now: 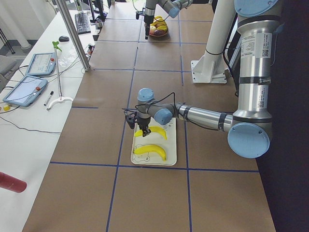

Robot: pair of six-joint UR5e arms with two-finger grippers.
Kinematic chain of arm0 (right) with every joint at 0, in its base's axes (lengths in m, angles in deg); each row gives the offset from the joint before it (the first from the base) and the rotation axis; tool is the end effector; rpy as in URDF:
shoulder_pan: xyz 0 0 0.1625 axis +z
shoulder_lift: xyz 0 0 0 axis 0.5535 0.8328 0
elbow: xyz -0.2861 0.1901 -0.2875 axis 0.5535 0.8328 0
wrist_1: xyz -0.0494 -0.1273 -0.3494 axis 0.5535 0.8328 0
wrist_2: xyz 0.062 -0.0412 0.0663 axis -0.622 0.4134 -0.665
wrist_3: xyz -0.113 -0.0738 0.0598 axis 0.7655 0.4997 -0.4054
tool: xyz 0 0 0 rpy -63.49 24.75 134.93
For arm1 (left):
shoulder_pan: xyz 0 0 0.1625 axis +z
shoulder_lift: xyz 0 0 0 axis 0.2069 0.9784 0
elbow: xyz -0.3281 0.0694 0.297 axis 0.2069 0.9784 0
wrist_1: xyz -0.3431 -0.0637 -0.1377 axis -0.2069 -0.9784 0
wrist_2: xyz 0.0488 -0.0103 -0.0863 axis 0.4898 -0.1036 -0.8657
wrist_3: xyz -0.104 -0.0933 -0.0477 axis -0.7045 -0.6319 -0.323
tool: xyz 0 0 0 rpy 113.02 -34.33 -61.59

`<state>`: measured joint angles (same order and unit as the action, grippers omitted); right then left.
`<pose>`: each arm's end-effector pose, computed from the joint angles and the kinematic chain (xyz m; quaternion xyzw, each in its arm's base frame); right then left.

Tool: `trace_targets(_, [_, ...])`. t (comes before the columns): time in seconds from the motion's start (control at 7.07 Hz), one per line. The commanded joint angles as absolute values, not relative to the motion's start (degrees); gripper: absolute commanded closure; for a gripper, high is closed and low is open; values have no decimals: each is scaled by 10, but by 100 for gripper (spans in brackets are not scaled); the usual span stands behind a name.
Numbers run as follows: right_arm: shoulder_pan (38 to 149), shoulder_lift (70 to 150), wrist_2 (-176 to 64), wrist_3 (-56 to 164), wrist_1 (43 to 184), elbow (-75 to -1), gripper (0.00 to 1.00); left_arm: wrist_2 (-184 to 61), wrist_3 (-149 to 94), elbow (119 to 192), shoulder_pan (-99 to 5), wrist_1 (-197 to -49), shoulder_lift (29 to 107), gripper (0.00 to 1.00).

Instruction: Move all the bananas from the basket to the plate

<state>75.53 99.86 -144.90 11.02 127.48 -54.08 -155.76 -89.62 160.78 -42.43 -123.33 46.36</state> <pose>-0.4114 -0.4742 0.3017 0.0970 -0.4278 0.0116 0.8986 0.2270 -0.4361 0.6499 -0.0355 0.3315 -0.2771 0.9012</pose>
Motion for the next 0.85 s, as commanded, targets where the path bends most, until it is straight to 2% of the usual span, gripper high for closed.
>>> trace_targets(0.0, [756,1000,-1449,111,1275,-546,0,-1558,-861,1555,-425,-1291,465,95])
trace_targets(0.14, [755,1000,-1449,110,1275,-546,0,-1558,-837,1552,-426,-1290,465,92])
trace_targets(0.28, [755,1000,-1449,110,1275,-546,0,-1558,-824,1549,-432,-1290,465,72])
trace_targets(0.42, [755,1000,-1449,110,1275,-546,0,-1561,-788,1549,-439,-1290,464,46])
trace_targets(0.57, [755,1000,-1449,110,1275,-546,0,-1565,-739,1551,-462,-1284,465,0])
trace_targets(0.71, [755,1000,-1449,110,1275,-546,0,-1592,-730,1551,-483,-1281,465,0])
